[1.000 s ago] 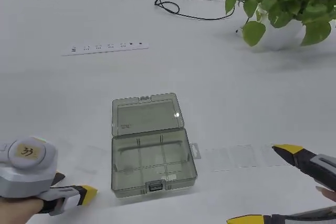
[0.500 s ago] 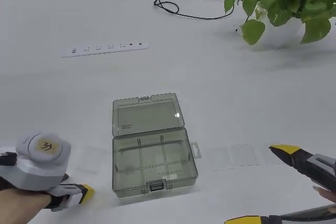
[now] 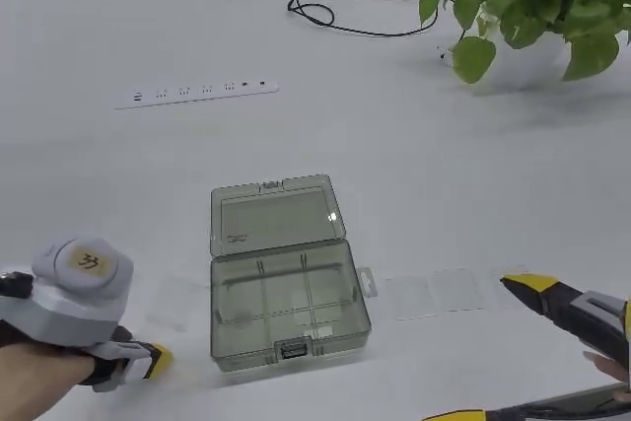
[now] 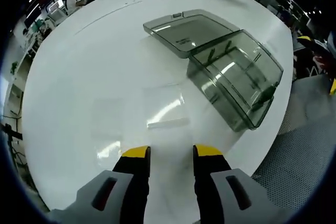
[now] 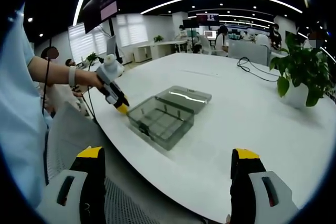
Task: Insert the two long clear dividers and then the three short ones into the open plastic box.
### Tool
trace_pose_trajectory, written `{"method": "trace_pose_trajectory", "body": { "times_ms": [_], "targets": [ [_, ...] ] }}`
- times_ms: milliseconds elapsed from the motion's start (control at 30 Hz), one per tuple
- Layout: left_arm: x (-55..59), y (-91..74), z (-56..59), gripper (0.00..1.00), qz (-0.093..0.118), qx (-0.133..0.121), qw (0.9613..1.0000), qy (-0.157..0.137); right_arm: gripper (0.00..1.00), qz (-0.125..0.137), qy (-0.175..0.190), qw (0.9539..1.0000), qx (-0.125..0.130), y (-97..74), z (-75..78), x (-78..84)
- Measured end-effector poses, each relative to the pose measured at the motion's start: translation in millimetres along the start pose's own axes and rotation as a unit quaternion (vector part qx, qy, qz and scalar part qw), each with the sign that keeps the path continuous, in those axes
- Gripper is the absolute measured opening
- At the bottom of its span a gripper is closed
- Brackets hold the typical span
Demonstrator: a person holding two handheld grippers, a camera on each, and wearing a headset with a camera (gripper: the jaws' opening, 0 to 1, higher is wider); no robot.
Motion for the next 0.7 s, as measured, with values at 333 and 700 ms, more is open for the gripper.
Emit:
{"method": "trace_pose_trajectory", "body": {
  "times_ms": [333, 700],
  "targets": [
    [3.5, -2.8, 0.3, 0.3, 0.015, 0.006, 0.9997, -0.018, 1.0, -0.006, 0.004, 0.9999, -0.008, 6.1, -1.3, -0.2],
    [8.0, -15.4, 0.9, 0.3, 0.046, 0.006, 0.9979, -0.045, 0.96, 0.003, 0.028, 0.9995, -0.012, 12.3, 5.1, -4.7]
  ]
}}
Point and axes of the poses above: the centre of the closed fingertips' face, and the gripper's own axes: y roughly forward along the fingers, z roughly to its right, x roughly out of its underside, the point moved 9 cm from there along -y, roughly backward along the fingers, and after that the axes turned 5 degrees about z, right-handed, at the moved point
